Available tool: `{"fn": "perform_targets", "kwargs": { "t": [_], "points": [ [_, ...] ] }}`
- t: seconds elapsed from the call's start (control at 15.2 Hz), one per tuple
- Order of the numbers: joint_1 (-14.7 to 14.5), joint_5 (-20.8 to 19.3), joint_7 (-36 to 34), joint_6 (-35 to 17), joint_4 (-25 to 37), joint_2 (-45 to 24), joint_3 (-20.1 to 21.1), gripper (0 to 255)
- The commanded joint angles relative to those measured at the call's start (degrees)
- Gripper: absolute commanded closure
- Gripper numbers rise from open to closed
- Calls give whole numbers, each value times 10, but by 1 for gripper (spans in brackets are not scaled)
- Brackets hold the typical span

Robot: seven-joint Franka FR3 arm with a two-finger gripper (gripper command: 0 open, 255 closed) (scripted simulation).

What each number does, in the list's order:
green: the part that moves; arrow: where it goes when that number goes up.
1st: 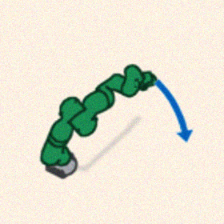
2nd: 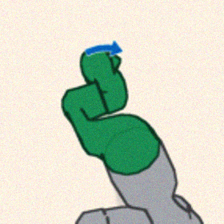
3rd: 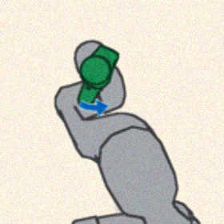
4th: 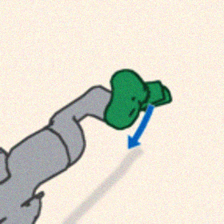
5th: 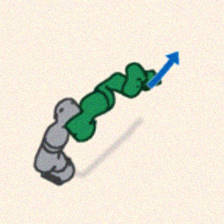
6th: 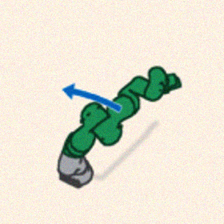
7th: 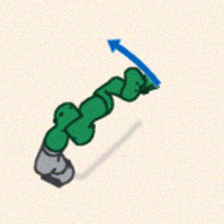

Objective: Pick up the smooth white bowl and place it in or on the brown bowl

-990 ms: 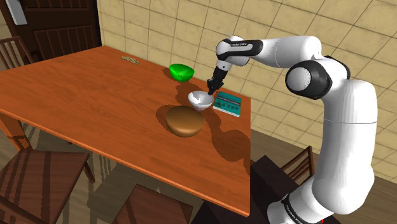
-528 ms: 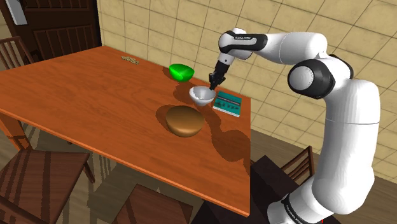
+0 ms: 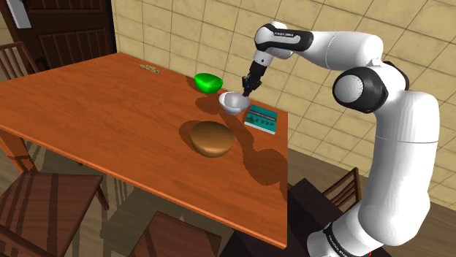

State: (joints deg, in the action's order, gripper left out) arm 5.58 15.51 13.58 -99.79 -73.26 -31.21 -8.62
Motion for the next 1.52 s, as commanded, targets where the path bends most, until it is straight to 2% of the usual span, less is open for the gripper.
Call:
{"fn": "perform_targets", "kwargs": {
  "t": [0.0, 0.33, 0.59, 0.86, 1.32, 1.45],
  "points": [
    [2, -1, -3, 17, 17, -1, 0, 255],
    [4, -2, -9, 50, 52, -2, 0, 255],
    [-33, -11, -40, 16, -54, 78, 5, 255],
    [-66, -20, -77, -7, -135, 144, 15, 255],
    [-117, -31, -154, -30, -234, 237, 43, 255],
    [-123, -32, -162, -39, -250, 246, 47, 255]
  ]
}}
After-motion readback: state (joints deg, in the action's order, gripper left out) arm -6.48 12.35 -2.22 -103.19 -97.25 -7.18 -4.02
